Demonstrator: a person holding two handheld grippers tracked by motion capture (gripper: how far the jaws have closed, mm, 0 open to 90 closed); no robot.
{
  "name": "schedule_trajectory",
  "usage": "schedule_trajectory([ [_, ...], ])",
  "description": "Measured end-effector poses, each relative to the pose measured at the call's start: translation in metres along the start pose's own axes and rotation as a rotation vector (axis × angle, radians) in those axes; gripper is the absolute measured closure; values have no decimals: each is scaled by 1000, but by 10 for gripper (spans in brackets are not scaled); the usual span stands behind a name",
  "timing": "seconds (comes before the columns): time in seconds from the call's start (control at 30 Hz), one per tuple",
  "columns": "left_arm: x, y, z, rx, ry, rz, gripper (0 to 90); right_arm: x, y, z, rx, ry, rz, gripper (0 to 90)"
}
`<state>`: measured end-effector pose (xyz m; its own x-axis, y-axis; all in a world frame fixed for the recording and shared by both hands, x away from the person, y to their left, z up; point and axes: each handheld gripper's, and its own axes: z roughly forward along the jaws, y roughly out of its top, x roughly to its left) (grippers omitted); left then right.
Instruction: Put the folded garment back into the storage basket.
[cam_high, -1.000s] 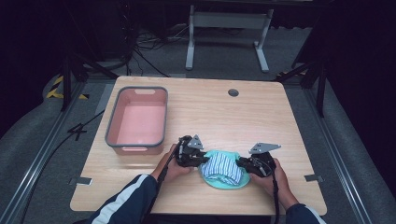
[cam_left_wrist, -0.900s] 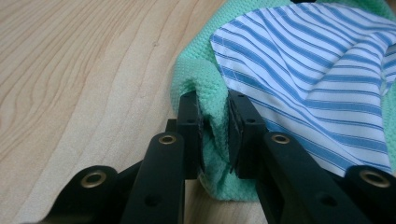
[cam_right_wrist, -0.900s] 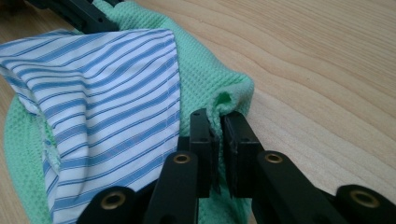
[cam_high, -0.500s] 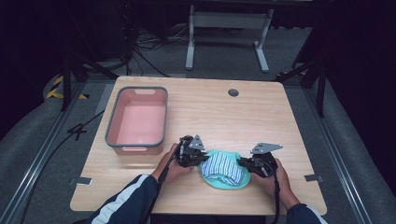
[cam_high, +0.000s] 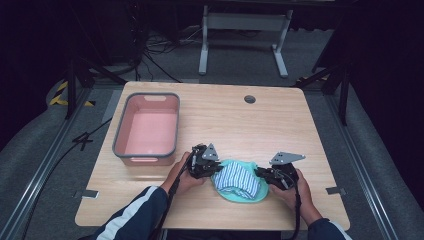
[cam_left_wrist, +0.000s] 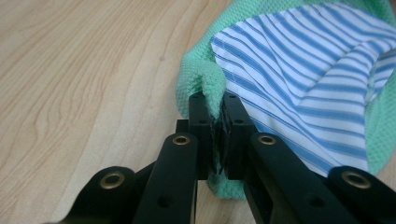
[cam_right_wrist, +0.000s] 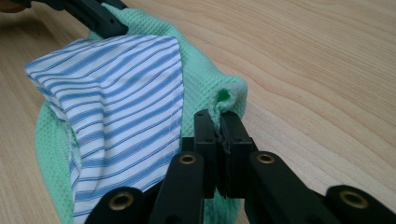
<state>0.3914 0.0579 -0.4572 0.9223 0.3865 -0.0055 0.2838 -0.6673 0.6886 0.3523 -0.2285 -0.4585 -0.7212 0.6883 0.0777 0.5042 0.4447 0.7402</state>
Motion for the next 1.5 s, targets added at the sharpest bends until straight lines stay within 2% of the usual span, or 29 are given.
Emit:
schedule_trajectory([
  [0.23, -1, 5, -10, -35, 7, 2, 849, 3, 6, -8, -35, 0, 6, 873],
  [0.5, -4, 10, -19, -42, 29, 32, 849, 7, 10, -14, -55, -2, 6, 873],
  [0.73, -5, 15, -29, -68, 34, 32, 850, 8, 14, -22, -79, -9, 3, 874],
  [1.13, 1, 20, -53, -101, 65, 6, 850, 14, 40, -19, -114, 2, 0, 874],
  [1.27, 3, 24, -63, -100, 79, 17, 849, 15, 47, -20, -128, 6, 14, 874],
  [1.43, 4, 28, -68, -98, 98, 29, 849, 18, 55, -20, -124, 0, 2, 874],
  [1.5, 5, 30, -71, -105, 104, 32, 849, 19, 61, -22, -129, -17, -16, 874],
])
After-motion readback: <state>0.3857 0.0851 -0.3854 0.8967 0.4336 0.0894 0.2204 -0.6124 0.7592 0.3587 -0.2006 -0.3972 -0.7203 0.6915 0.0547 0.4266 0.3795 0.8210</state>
